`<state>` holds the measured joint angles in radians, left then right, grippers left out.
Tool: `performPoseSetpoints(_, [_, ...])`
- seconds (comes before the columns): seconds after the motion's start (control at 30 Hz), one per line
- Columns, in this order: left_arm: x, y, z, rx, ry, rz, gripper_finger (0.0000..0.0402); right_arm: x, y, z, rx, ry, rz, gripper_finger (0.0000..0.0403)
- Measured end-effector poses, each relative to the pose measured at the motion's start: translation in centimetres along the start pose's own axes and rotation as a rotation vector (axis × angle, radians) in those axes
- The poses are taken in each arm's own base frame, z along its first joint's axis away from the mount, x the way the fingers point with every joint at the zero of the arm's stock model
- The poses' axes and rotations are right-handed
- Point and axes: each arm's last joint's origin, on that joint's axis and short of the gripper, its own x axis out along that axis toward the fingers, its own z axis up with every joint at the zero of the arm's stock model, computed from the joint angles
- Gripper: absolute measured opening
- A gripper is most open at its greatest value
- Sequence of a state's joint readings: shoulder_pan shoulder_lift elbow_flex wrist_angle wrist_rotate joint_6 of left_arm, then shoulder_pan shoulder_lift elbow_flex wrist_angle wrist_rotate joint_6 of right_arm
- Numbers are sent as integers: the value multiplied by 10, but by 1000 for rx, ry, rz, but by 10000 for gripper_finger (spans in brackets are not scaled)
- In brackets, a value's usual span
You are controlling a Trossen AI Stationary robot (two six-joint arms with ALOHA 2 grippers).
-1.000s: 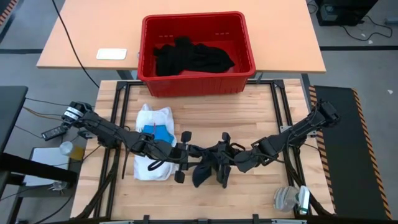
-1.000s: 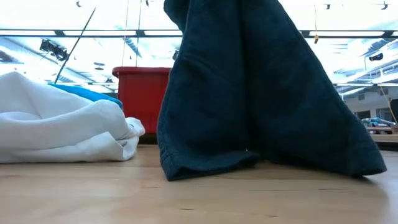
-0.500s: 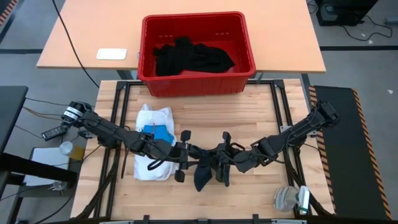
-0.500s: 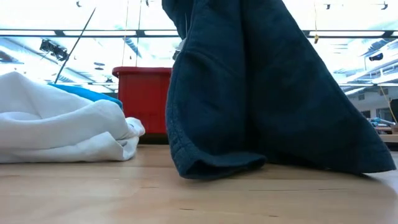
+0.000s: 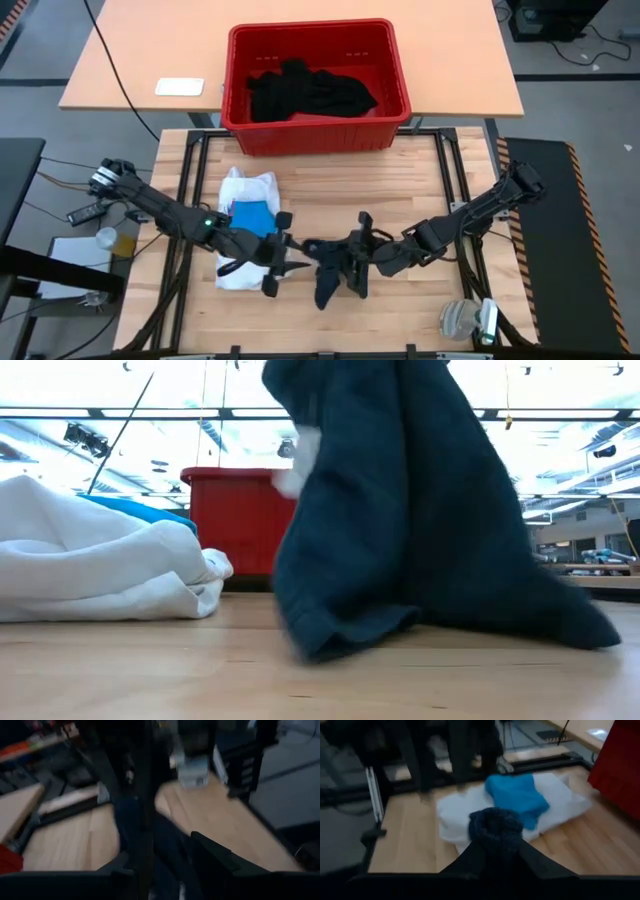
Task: Fold laundry
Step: Fold the dark blue underwear
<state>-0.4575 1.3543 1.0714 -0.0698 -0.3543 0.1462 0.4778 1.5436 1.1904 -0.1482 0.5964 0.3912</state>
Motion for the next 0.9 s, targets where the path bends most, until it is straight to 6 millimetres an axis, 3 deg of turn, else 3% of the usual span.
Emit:
performPoseSetpoints(0.37, [18, -5, -18, -46, 115, 47, 146, -1, 3, -1, -4, 6, 26, 64])
performPoseSetpoints(0.73, [29, -9, -24, -76, 134, 106, 300, 0, 4, -9, -162, 86, 92, 64])
performPoseSetpoints(0.9, [45, -9, -31, -109, 130, 141, 338, 1, 4, -10, -164, 92, 91, 64])
